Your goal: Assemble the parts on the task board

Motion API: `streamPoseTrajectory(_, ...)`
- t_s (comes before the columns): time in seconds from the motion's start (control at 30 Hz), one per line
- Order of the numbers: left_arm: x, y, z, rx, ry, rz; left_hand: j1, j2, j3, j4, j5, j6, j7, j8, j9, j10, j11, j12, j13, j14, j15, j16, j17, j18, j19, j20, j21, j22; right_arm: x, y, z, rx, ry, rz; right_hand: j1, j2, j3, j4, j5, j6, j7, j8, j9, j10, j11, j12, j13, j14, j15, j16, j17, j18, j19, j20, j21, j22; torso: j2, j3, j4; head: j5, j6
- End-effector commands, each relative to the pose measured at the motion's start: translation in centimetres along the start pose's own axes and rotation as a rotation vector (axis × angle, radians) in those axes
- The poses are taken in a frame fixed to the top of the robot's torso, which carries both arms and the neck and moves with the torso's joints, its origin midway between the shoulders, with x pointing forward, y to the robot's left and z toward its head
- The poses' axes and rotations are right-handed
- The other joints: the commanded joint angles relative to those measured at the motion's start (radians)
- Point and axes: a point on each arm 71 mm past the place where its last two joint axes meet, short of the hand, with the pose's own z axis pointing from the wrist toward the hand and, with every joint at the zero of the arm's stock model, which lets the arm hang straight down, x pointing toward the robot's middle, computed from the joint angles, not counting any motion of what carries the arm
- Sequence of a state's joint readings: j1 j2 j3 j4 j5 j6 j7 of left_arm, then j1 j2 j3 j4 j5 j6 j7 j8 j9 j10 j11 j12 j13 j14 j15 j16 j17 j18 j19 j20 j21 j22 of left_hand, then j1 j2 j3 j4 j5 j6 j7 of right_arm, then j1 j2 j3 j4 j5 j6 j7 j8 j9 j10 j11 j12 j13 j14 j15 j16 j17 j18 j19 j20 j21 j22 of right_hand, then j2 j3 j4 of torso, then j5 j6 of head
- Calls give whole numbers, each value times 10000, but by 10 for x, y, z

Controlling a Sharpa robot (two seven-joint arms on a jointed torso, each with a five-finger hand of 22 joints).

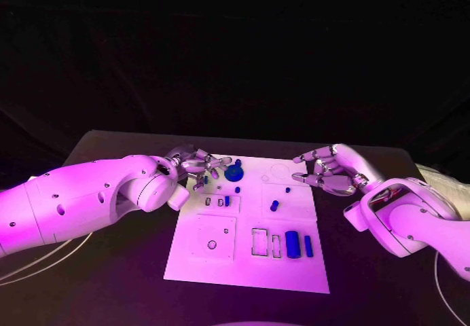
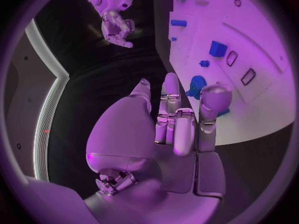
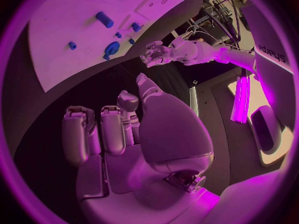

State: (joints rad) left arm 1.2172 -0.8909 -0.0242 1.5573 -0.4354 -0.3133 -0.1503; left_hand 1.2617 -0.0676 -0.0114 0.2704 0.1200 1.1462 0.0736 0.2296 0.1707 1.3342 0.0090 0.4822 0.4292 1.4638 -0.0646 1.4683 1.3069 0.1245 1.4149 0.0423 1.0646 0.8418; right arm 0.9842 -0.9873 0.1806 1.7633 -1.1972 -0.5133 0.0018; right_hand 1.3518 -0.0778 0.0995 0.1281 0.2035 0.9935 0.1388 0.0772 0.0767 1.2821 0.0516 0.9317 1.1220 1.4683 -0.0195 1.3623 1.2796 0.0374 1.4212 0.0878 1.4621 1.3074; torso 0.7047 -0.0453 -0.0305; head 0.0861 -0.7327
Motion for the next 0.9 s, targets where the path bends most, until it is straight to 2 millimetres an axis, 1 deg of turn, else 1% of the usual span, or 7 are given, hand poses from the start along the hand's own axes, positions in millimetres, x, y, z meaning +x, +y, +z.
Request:
streamPoseTrajectory(0.03, 3, 4, -2, -2380, 998, 3825, -99, 393, -388, 174, -63, -312, 31, 541, 421, -775, 9, 1559, 1557, 845, 61, 402, 1899, -213, -251, -24, 927, 1037, -8, -9, -2, 254, -305, 821, 99, 6, -5, -46, 71, 89, 8, 44, 10, -50, -12, -88, -76, 347, -30, -68, -65, 181, -62, 5, -48, 363, -82, 60, -137, 73, -22)
streamPoseTrajectory(0.1, -1, -3, -2, -2624, 836, 5180, -91, 560, -722, 160, -98, -569, -11, 1000, 761, -1026, -10, 2718, 2731, 921, 54, 634, 2170, -243, -331, 7, 1485, 1698, -11, -15, -3, 487, -479, 789, 150, 32, 13, -66, 231, 97, 5, 38, 6, -53, -19, -121, -123, 349, -39, -98, -80, 184, -70, -4, -68, 344, -90, 84, -171, 101, -32)
streamPoseTrajectory(0.17, -2, -8, -1, -2749, 705, 5978, -105, 692, -854, 195, -93, -608, -35, 1272, 945, -921, -80, 3442, 3465, 1012, 19, 874, 2457, -336, -234, 49, 1891, 2254, -13, -18, -3, 637, -554, 750, 177, 40, 23, -75, 398, 107, 4, 34, 4, -49, -24, -141, -161, 354, -44, -124, -94, 184, -71, -11, -81, 333, -102, 98, -190, 124, -41)
streamPoseTrajectory(0.3, 0, -16, 4, -2919, 701, 6848, -103, 636, -1316, 191, -99, -783, -161, 2055, 1541, -516, -210, 5058, 5084, 1070, -71, 1025, 2639, -502, 44, -27, 2742, 3450, -14, -21, -3, 850, -569, 669, 180, 35, 20, -75, 455, 111, 2, 31, 2, -52, -26, -164, -189, 348, -46, -165, -141, 194, -96, -13, -106, 292, -102, 109, -196, 116, -64)
streamPoseTrajectory(0.47, 8, -22, 12, -3048, 957, 7421, -325, 783, -1686, 206, -170, -1035, -294, 2851, 2282, -93, -359, 6251, 6297, 1070, -168, 1025, 2639, -650, 321, -130, 3378, 4400, -12, -22, -2, 982, -475, 635, 180, 35, 20, -75, 456, 111, 2, 31, 2, -52, -26, -165, -190, 347, -46, -168, -145, 194, -98, -13, -108, 289, -94, 105, -197, 160, -95)
streamPoseTrajectory(0.6, 13, -25, 16, -3113, 1125, 7712, -545, 855, -1882, 210, -627, -1135, -365, 3255, 2708, 121, -394, 6763, 6828, 1070, -215, 1025, 2639, -734, 487, -167, 3669, 4868, -11, -23, -1, 1091, -390, 621, 182, 25, 16, -78, 465, 111, 2, 30, 1, -58, -27, -181, -205, 343, -47, -187, -167, 198, -108, -14, -117, 272, -99, 95, -195, 210, -135)
streamPoseTrajectory(0.9, 25, -27, 27, -3266, 1525, 8094, -899, 797, -2164, 221, -713, -1335, -425, 3664, 3240, 277, -444, 7183, 7272, 1070, -268, 1025, 2639, -775, 555, -214, 3817, 5114, -7, -24, 0, 1152, -261, 504, 165, 16, 3, -69, 489, 113, 0, 27, 0, -48, -26, -180, -215, 345, -48, -199, -175, 201, -116, -16, -128, 257, -92, 87, -196, 195, -192)
